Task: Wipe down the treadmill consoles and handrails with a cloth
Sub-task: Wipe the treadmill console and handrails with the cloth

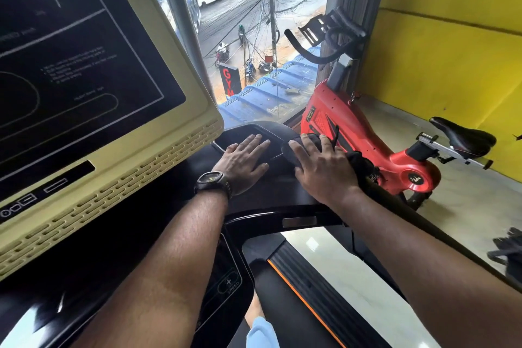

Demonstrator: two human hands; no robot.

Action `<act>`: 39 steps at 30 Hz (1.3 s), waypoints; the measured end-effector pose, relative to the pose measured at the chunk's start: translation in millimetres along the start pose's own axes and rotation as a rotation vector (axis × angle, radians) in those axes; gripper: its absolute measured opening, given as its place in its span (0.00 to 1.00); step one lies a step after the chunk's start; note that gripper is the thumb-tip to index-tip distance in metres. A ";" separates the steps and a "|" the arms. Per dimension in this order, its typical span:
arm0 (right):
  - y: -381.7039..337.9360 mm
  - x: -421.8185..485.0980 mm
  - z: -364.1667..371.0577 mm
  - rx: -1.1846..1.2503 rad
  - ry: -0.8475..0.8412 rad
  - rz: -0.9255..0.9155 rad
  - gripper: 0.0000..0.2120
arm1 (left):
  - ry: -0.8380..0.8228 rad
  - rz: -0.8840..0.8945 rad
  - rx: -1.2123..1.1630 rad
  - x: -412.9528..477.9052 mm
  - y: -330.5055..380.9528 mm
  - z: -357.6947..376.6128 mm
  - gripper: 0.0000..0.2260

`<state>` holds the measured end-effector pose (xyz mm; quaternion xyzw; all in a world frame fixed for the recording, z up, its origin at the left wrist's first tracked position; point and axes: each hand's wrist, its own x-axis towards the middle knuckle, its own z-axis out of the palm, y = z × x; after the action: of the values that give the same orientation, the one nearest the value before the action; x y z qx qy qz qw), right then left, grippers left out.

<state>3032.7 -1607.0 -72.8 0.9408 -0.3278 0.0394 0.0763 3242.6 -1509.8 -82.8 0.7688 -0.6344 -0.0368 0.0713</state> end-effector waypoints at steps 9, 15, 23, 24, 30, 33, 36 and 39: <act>4.2 4.2 -17.1 0.055 -0.084 -0.005 0.30 | -0.034 0.010 0.031 -1.4 2.5 -2.6 0.29; 12.9 9.3 -18.1 0.117 -0.085 0.065 0.28 | -0.033 0.034 0.057 -1.4 4.0 -3.2 0.31; -7.2 16.0 -13.9 0.079 -0.095 0.169 0.27 | -0.031 0.066 0.050 -0.8 2.2 -2.4 0.32; -0.4 21.2 -16.0 0.128 -0.101 0.145 0.26 | -0.033 0.071 0.054 -1.0 2.0 -1.9 0.32; -10.4 30.1 -22.0 0.147 -0.172 0.377 0.25 | -0.050 0.099 0.080 -0.4 1.1 -2.4 0.33; -30.4 18.5 -10.8 0.034 -0.094 0.289 0.24 | -0.059 0.095 0.093 0.3 1.2 -1.6 0.33; -9.8 33.5 -12.6 0.142 -0.090 0.196 0.25 | -0.057 0.105 0.106 0.7 2.4 -0.8 0.33; -1.4 45.4 -19.5 0.276 -0.170 0.340 0.24 | -0.056 0.114 0.120 0.3 4.1 -1.1 0.34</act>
<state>3068.6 -1630.4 -48.1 0.8735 -0.4784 0.0167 -0.0888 3238.9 -1510.7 -81.1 0.7331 -0.6799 -0.0159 0.0092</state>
